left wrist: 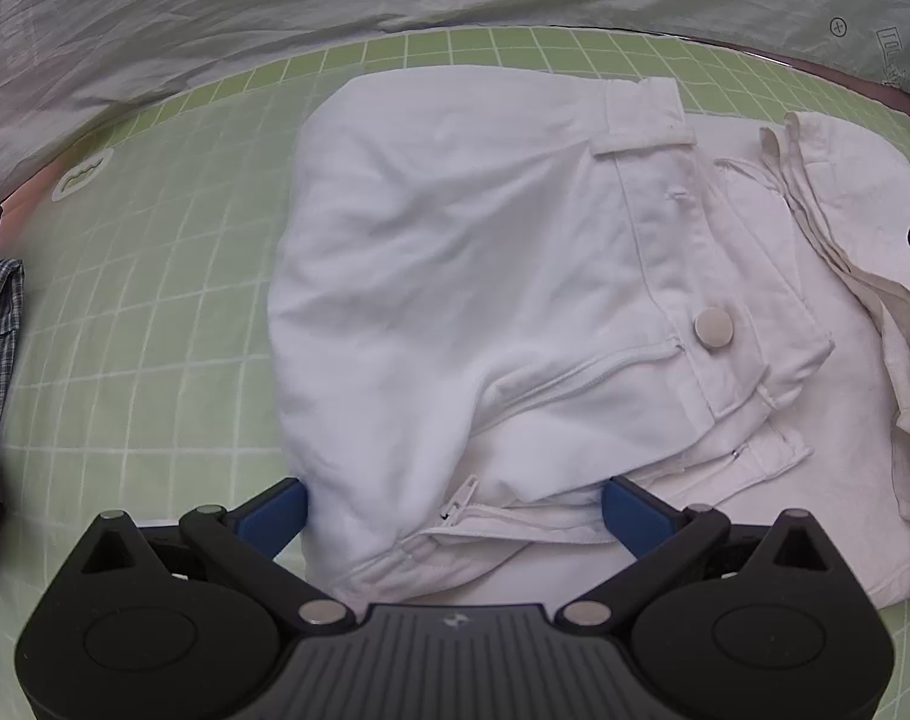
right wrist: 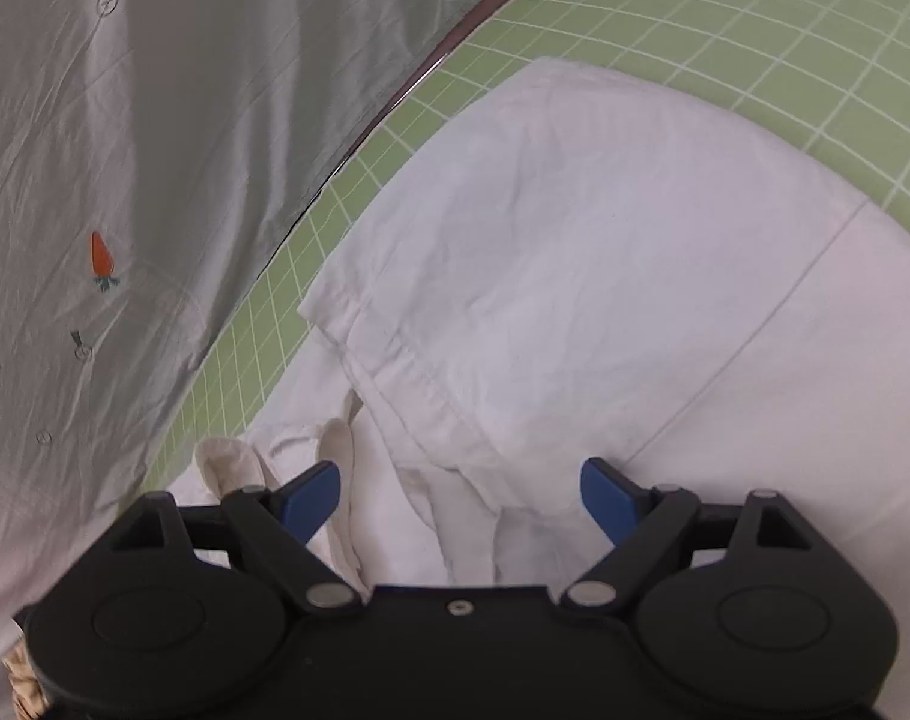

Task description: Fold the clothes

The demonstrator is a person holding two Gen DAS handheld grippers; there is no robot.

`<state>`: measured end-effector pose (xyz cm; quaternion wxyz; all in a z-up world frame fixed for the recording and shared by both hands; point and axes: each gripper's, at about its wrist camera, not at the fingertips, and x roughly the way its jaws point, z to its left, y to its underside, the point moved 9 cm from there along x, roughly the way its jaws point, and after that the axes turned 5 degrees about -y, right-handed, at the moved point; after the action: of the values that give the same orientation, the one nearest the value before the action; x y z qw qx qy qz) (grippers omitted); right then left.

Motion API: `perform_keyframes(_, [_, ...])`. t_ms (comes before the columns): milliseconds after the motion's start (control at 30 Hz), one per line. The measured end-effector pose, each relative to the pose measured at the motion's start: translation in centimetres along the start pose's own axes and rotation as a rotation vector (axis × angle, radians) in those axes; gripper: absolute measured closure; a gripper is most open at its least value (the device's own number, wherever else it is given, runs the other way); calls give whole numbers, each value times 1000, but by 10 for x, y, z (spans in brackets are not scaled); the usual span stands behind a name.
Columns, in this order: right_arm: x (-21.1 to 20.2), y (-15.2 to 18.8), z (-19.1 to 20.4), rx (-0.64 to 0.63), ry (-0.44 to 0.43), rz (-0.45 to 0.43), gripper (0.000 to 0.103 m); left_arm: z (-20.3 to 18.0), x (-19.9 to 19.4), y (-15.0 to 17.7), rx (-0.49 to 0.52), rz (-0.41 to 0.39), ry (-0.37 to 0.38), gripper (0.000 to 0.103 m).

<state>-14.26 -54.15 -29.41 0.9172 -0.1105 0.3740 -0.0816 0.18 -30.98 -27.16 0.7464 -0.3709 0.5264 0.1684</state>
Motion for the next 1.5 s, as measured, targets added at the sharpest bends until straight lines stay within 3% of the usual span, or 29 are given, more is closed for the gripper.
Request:
perform_keyframes(100, [-6, -4, 1, 169, -89, -19, 16, 0, 2, 0, -3, 2, 4, 0])
perform_keyframes(233, [13, 12, -12, 388, -192, 33, 20, -1, 3, 0, -2, 5, 4, 0])
perform_keyframes(300, [17, 15, -19, 422, -204, 18, 26, 0, 4, -1, -2, 4, 4, 0])
perform_keyframes(433, [11, 12, -16, 447, -225, 59, 21, 1, 6, -1, -6, 3, 7, 0])
perform_keyframes(533, [-1, 0, -9, 345, -200, 62, 11, 0, 4, -2, 1, 11, 7, 0])
perform_keyframes(600, [-16, -17, -2, 178, -160, 22, 2, 1, 2, -4, 7, 20, 16, 0])
perform_keyframes(700, [-39, -42, 0, -132, -22, -62, 1, 4, -3, -8, 16, 18, 27, 0])
perform_keyframes(833, [-47, -69, -16, -509, 226, -119, 1, 5, -19, -20, 31, -24, 60, 0])
perform_keyframes(900, [-47, -77, -37, -566, 271, -96, 1, 6, -22, -27, 22, -40, 57, 0])
perform_keyframes(1000, [-41, -84, -62, -512, 259, -57, 2, 9, -20, -34, 18, -49, 33, 0])
perform_keyframes(1167, [-30, -80, -82, -482, 253, -5, 18, 11, -2, -32, 4, -3, 14, 0])
perform_keyframes(1200, [-30, -79, -81, -468, 230, -5, 26, 12, 1, -29, -3, 8, 12, 0])
perform_keyframes(1233, [-30, -77, -78, -456, 197, 7, 42, 12, 4, -27, -10, 18, 12, 0])
perform_keyframes(1267, [-32, -78, -78, -439, 195, 9, 46, 13, 6, -25, -18, 28, 12, 0])
perform_keyframes(1300, [-36, -77, -75, -411, 182, 9, 59, 14, 8, -24, -29, 32, 19, 0])
perform_keyframes(1333, [-40, -79, -74, -360, 156, 4, 73, 14, 8, -23, -38, 33, 27, 0])
perform_keyframes(1400, [-52, -81, -71, -194, 47, -19, 85, 17, 8, -22, -46, 30, 35, 0])
perform_keyframes(1500, [-68, -78, -55, -12, -118, -38, 90, 23, 6, -22, -55, 21, 33, 0])
